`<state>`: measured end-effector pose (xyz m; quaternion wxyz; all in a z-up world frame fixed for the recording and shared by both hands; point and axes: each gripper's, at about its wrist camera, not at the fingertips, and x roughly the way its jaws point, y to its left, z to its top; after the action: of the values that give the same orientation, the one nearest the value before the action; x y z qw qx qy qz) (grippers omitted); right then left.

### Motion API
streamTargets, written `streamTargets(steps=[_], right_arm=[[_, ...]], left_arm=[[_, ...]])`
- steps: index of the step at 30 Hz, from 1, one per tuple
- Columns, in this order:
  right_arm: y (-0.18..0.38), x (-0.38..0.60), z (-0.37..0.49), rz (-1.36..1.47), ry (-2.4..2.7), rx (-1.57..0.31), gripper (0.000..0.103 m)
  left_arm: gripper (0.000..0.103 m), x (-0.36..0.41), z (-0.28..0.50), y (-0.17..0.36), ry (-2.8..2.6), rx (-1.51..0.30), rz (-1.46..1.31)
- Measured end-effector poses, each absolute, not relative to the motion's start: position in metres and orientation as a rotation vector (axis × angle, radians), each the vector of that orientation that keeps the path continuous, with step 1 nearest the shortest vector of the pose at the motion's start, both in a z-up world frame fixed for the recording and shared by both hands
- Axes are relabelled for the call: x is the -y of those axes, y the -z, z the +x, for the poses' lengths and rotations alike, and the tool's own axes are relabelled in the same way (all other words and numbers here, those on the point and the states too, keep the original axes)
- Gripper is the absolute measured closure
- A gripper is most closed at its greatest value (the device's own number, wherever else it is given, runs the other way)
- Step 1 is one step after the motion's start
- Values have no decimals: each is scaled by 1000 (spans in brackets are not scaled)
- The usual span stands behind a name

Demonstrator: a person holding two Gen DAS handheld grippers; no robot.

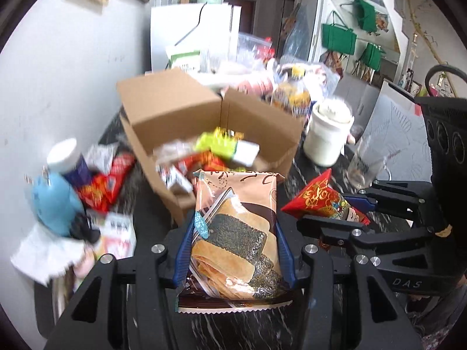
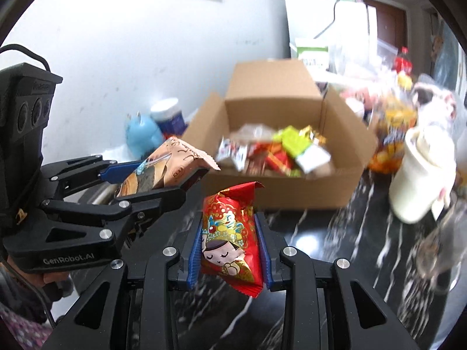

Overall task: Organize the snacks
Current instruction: 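Lift the cracker pack and red candy bag and carry them over the box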

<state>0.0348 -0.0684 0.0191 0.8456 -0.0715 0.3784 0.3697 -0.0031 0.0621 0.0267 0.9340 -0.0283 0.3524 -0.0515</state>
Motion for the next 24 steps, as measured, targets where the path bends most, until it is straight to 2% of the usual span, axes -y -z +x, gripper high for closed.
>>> streamTargets(steps=[24], right_arm=[[-102, 62, 158, -130, -684, -653, 71]], left_arm=[[54, -83, 114, -95, 143, -561, -21]])
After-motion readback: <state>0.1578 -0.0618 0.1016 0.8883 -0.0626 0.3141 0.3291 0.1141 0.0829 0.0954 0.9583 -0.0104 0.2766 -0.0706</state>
